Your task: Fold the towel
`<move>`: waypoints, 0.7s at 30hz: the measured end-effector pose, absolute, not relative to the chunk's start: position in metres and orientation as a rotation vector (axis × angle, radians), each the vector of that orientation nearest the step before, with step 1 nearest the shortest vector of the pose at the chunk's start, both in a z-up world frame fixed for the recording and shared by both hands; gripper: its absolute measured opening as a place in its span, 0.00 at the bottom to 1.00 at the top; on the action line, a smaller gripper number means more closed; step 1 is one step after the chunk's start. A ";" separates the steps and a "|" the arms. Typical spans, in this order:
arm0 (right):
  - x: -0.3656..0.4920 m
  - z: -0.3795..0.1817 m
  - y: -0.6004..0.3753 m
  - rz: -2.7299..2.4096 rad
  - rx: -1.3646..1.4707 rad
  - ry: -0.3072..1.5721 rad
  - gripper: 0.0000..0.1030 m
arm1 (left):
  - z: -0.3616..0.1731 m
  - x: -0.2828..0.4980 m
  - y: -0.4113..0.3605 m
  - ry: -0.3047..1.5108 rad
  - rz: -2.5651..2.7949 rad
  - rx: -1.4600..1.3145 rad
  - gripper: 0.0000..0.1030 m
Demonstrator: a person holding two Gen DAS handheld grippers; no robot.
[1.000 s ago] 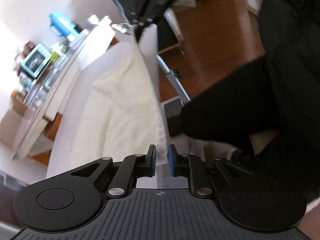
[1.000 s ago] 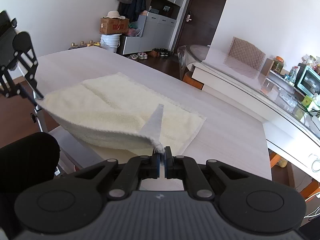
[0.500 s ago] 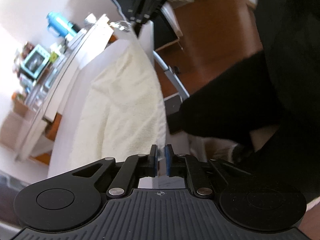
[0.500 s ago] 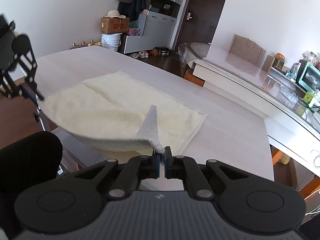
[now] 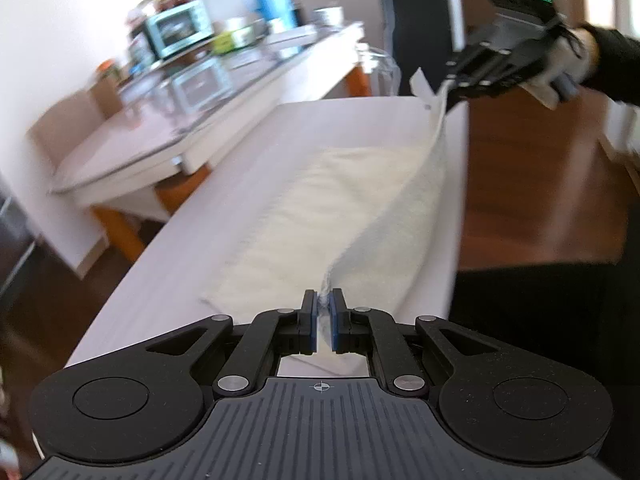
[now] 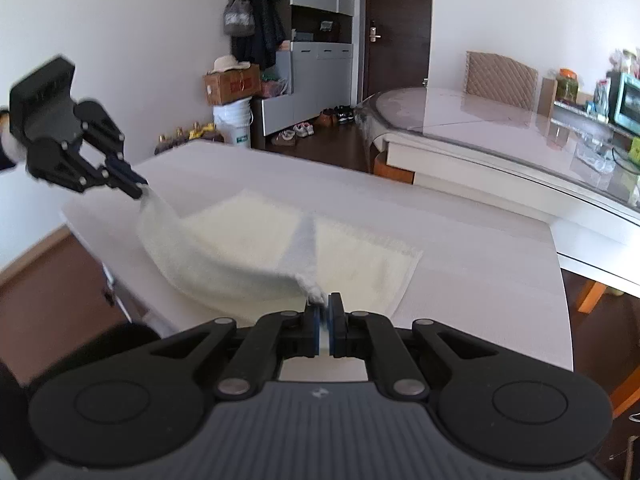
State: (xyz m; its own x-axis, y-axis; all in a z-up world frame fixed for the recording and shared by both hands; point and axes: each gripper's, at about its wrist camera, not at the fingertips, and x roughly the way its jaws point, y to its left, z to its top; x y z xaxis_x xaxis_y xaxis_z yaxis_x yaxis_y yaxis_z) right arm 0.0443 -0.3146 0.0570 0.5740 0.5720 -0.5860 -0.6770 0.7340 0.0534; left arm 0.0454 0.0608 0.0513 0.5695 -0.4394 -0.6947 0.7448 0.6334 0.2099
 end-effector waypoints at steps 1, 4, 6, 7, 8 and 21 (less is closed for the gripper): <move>0.052 0.058 -0.315 0.737 -0.170 0.621 0.05 | 0.052 0.054 0.063 0.654 -0.716 0.505 0.06; 0.084 0.059 -0.316 0.734 -0.120 0.647 0.05 | 0.052 0.087 0.071 0.680 -0.639 0.454 0.06; 0.109 0.056 -0.316 0.728 -0.078 0.677 0.05 | 0.052 0.104 0.076 0.694 -0.598 0.442 0.06; 0.116 0.055 -0.317 0.723 -0.068 0.688 0.05 | 0.050 0.112 0.078 0.702 -0.587 0.434 0.06; 0.129 0.051 -0.317 0.713 -0.049 0.708 0.05 | 0.048 0.120 0.079 0.710 -0.576 0.426 0.06; 0.182 0.009 -0.297 0.725 -0.049 0.809 0.18 | 0.021 0.152 0.079 0.745 -0.611 0.433 0.06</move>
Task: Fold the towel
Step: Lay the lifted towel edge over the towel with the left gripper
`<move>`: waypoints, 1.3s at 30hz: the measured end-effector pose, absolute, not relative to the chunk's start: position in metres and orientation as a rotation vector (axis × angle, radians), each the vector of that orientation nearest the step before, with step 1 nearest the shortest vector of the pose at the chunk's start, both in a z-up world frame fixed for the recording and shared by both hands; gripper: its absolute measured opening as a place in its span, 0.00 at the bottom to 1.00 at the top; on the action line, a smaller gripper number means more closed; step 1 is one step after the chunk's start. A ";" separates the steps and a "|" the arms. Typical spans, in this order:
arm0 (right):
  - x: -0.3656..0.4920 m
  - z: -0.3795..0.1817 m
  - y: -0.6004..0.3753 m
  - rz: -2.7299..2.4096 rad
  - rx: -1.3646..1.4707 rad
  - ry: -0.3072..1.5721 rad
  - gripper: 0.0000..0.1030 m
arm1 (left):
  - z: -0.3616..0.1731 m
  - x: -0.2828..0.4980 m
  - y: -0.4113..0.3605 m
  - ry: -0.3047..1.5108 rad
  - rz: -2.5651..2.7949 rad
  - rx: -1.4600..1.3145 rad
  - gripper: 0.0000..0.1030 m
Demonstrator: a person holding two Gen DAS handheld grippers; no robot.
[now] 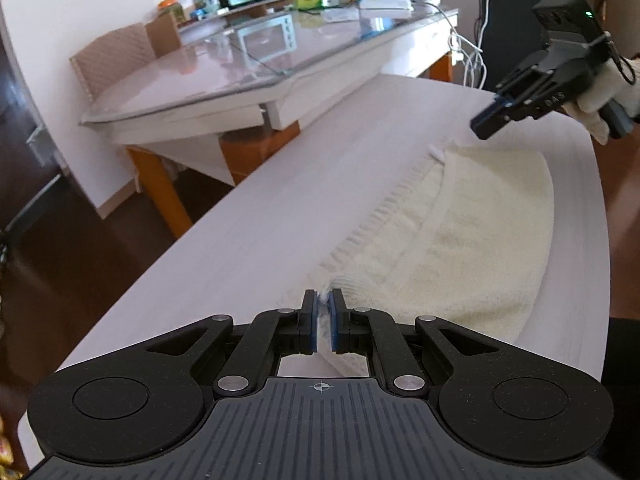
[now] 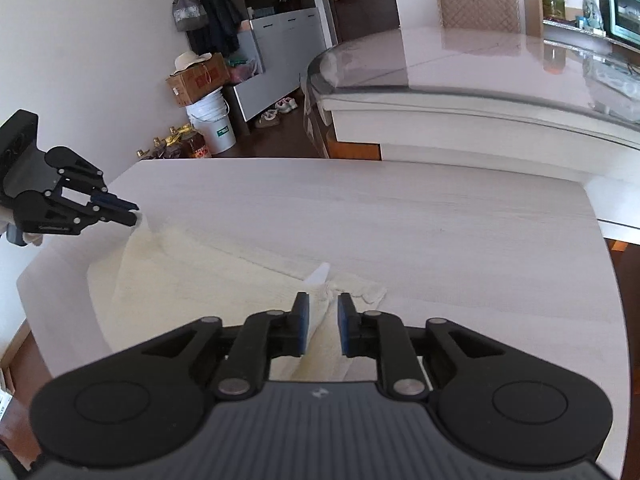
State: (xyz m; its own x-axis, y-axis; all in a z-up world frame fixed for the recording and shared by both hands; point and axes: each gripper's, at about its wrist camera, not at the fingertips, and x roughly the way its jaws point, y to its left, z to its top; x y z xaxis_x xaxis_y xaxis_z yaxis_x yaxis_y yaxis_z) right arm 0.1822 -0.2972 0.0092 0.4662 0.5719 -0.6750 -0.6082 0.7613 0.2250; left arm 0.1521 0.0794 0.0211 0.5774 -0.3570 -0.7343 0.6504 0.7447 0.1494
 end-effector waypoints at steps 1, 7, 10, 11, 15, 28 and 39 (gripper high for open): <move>0.184 0.007 -0.296 0.727 -0.050 0.815 0.18 | 0.019 0.154 0.080 0.747 -0.608 0.434 0.06; 0.189 -0.004 -0.285 0.745 -0.063 0.839 0.16 | 0.007 0.159 0.082 0.766 -0.604 0.426 0.06; 0.182 0.001 -0.288 0.739 -0.039 0.816 0.04 | 0.006 0.157 0.083 0.770 -0.613 0.410 0.06; 0.180 0.003 -0.290 0.737 -0.030 0.808 0.04 | 0.008 0.156 0.084 0.768 -0.614 0.405 0.06; 0.163 0.021 -0.304 0.718 0.037 0.737 0.04 | 0.021 0.154 0.092 0.736 -0.601 0.374 0.06; 0.183 0.007 -0.305 0.597 0.040 0.734 0.04 | 0.006 0.196 0.084 0.754 -0.534 0.377 0.06; 0.185 -0.001 -0.296 0.543 -0.030 0.744 0.14 | -0.011 0.204 0.092 0.771 -0.512 0.352 0.12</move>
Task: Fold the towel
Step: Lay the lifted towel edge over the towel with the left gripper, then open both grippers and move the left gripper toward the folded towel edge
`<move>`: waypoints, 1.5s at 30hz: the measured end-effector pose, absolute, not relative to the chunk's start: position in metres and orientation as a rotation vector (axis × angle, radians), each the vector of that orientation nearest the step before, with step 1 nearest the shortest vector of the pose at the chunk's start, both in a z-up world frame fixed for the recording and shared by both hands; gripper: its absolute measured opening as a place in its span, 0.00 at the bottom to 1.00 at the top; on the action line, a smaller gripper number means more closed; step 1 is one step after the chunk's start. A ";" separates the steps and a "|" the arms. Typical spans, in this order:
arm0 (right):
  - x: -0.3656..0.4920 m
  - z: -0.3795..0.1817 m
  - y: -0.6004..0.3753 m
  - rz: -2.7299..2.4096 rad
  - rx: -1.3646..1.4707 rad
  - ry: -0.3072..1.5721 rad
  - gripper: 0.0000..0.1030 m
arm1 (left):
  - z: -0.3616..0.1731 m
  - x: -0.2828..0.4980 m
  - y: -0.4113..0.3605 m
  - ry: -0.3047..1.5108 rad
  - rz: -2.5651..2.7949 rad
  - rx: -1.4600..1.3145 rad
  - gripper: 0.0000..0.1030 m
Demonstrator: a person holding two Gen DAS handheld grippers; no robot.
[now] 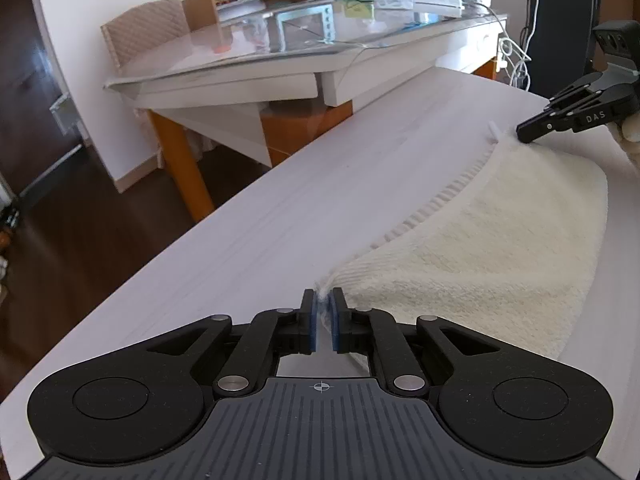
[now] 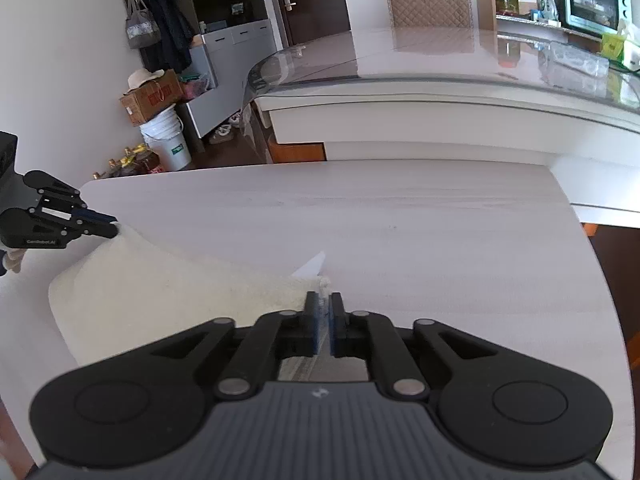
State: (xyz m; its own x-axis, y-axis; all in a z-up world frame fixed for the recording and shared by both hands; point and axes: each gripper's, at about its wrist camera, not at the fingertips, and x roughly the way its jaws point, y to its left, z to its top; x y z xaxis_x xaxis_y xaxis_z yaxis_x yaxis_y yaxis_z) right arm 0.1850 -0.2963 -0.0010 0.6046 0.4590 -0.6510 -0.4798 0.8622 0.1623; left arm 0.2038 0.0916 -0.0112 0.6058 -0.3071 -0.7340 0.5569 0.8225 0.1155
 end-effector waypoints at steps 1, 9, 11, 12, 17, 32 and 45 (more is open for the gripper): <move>0.182 0.002 -0.296 0.536 -0.037 0.731 0.15 | -0.010 0.203 0.094 0.775 -0.507 0.344 0.15; 0.141 0.023 -0.271 0.602 -0.065 0.658 0.20 | 0.000 0.188 0.127 0.764 -0.423 0.303 0.30; 0.126 0.026 -0.250 0.667 -0.075 0.656 0.21 | 0.003 0.179 0.132 0.759 -0.415 0.292 0.31; 0.119 0.027 -0.240 0.695 -0.091 0.654 0.22 | 0.004 0.175 0.135 0.756 -0.411 0.287 0.31; 0.079 0.026 -0.167 0.846 -0.250 0.619 0.23 | 0.007 0.152 0.143 0.745 -0.405 0.277 0.35; 0.071 0.009 -0.032 0.984 -0.446 0.696 0.30 | 0.018 0.091 0.179 0.690 -0.387 0.239 0.42; 0.037 0.021 -0.074 1.179 -0.336 0.845 0.43 | 0.014 0.075 0.161 0.660 -0.485 0.295 0.43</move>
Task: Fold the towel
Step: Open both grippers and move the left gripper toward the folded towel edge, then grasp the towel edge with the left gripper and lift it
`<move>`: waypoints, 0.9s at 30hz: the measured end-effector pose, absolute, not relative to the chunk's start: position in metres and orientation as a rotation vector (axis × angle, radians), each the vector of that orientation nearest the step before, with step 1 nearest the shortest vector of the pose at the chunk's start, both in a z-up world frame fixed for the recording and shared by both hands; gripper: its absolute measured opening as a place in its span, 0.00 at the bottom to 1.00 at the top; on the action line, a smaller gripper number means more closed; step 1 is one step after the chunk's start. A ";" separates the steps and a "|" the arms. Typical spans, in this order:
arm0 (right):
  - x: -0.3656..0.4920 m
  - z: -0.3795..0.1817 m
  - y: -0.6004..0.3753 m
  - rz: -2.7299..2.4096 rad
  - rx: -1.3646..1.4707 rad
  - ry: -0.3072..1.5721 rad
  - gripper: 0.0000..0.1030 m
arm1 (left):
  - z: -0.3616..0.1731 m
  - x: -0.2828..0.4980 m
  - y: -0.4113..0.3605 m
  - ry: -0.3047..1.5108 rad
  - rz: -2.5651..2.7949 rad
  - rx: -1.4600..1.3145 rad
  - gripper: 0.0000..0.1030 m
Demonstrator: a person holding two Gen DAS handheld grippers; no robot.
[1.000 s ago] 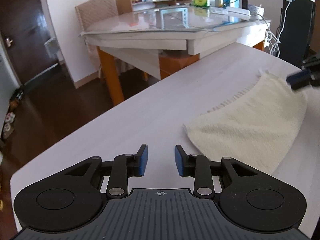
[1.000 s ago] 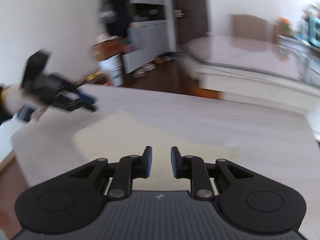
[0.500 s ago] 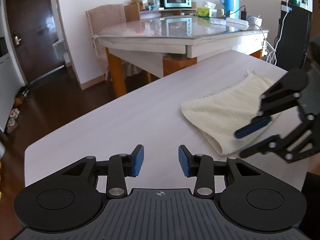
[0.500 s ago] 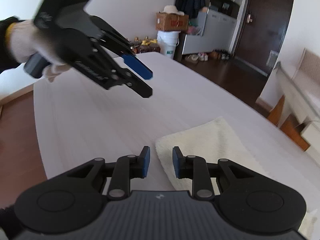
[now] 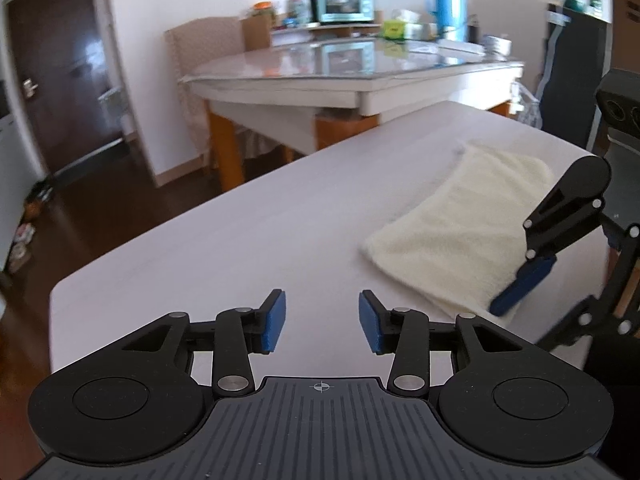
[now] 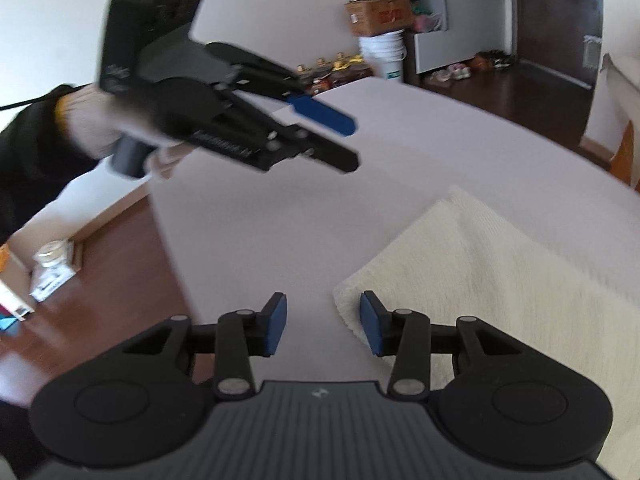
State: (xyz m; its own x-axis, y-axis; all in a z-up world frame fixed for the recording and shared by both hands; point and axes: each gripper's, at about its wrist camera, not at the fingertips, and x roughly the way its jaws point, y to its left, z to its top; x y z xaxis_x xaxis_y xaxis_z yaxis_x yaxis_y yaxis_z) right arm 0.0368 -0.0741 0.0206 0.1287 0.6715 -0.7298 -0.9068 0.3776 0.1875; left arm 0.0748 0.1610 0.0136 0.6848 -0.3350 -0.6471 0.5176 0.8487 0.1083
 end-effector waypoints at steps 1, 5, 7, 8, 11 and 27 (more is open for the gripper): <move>0.032 0.021 -0.080 1.179 -0.342 0.846 0.43 | 0.013 0.073 0.156 0.655 -0.506 0.315 0.43; 0.016 0.025 -0.111 1.139 -0.363 0.860 0.40 | 0.007 0.065 0.130 0.618 -0.644 0.465 0.42; 0.010 0.030 -0.126 1.112 -0.347 0.835 0.40 | 0.005 0.064 0.122 0.616 -0.664 0.510 0.42; 0.007 0.032 -0.133 1.098 -0.338 0.821 0.40 | 0.004 0.064 0.120 0.616 -0.668 0.527 0.42; 0.000 0.041 -0.133 1.048 -0.338 0.739 0.40 | 0.003 0.066 0.113 0.620 -0.649 0.553 0.43; -0.002 0.006 -0.050 1.040 -0.544 0.624 0.25 | 0.011 0.054 0.142 0.584 -0.629 0.525 0.46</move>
